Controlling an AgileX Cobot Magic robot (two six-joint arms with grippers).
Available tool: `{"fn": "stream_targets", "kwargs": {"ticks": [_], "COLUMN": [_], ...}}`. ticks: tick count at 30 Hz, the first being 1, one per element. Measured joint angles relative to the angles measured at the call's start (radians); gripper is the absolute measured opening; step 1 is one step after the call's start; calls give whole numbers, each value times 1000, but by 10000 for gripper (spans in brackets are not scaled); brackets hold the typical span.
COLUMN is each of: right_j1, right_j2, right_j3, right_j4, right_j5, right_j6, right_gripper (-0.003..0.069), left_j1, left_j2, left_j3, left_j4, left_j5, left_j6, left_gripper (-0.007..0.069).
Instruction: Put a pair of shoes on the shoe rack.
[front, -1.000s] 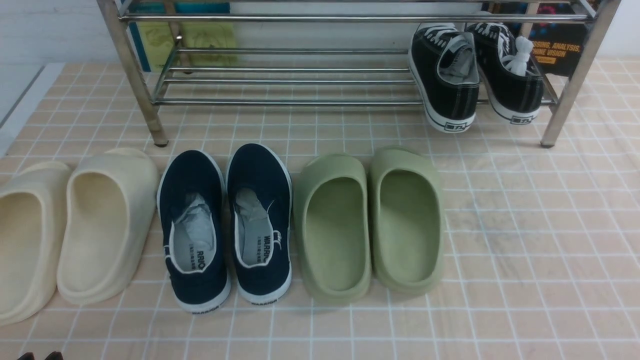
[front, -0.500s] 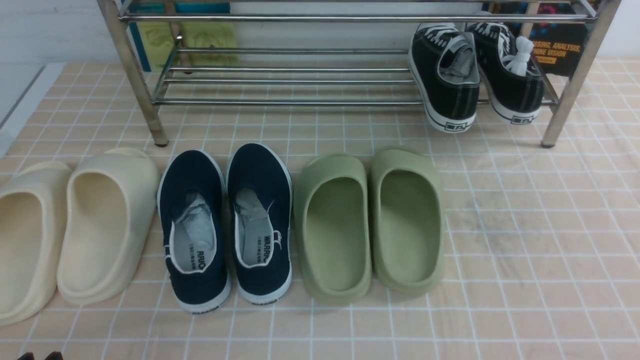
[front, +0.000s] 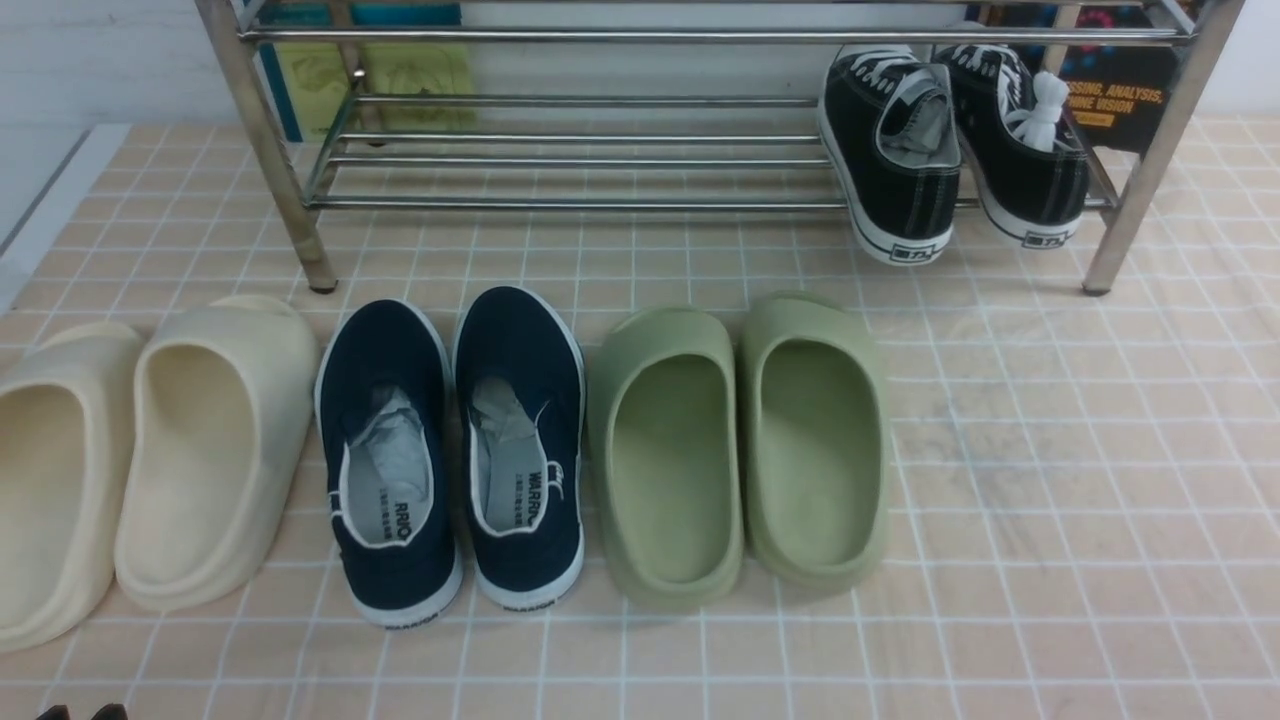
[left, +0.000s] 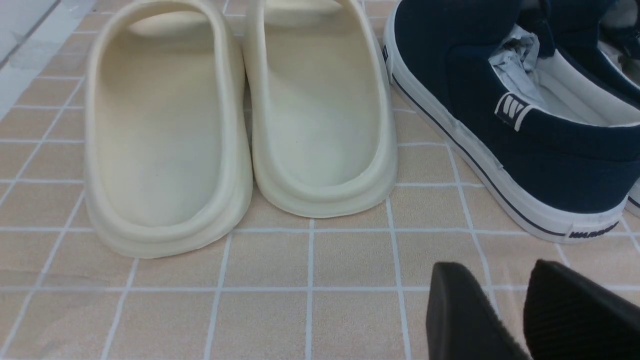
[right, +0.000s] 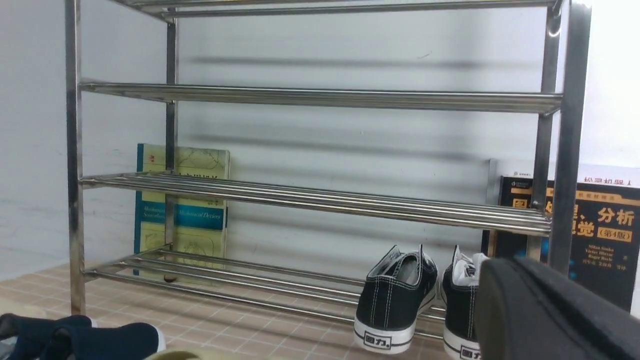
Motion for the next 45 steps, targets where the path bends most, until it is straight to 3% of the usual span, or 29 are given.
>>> {"fn": "stream_targets", "kwargs": {"ticks": [5, 8, 13, 23, 28, 35, 45], "right_j1": [-11, -43, -128, -149, -152, -239, -248], "right_j2": [-2, -2, -2, -2, -2, -2, -2], "right_j3": [0, 0, 0, 0, -5, -8, -8], "right_j4": [5, 96, 239, 281, 282, 282, 282], "right_j5": [121, 242, 392, 630, 666, 677, 681], "right_j6": [0, -18, -149, -181, -181, -157, -154], "right_gripper": [15, 14, 14, 14, 14, 14, 15], "left_j1": [0, 0, 0, 0, 0, 0, 0], "left_j2": [0, 0, 0, 0, 0, 0, 0], "left_j3": [0, 0, 0, 0, 0, 0, 0], "left_j4": [0, 0, 0, 0, 0, 0, 0], "left_j5": [0, 0, 0, 0, 0, 0, 0], "left_j6": [0, 0, 0, 0, 0, 0, 0], "left_gripper": [240, 240, 240, 240, 240, 240, 240]}}
